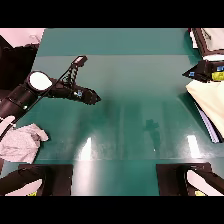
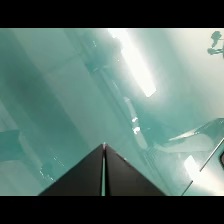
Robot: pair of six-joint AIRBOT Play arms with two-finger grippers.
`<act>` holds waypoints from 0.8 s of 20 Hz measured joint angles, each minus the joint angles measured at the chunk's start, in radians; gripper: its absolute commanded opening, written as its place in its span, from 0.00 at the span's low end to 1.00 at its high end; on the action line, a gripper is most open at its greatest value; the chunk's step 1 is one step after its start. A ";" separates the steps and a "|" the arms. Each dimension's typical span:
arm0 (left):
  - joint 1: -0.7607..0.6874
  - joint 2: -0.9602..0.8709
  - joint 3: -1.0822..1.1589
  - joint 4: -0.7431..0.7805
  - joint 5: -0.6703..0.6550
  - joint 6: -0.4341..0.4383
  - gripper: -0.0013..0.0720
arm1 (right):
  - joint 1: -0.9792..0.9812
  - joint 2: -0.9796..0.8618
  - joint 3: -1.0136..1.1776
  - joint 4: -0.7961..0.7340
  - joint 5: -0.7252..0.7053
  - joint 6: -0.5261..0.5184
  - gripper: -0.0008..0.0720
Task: Fold the shirts.
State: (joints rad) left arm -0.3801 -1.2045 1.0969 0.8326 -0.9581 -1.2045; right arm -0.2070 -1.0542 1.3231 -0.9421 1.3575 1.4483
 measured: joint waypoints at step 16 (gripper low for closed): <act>0.003 0.000 0.007 -0.015 0.003 -0.004 0.04 | 0.000 0.000 0.000 0.000 0.011 -0.002 0.03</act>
State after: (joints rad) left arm -0.3771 -1.2041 1.1042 0.8177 -0.9554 -1.2087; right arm -0.2066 -1.0538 1.3231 -0.9424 1.3689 1.4464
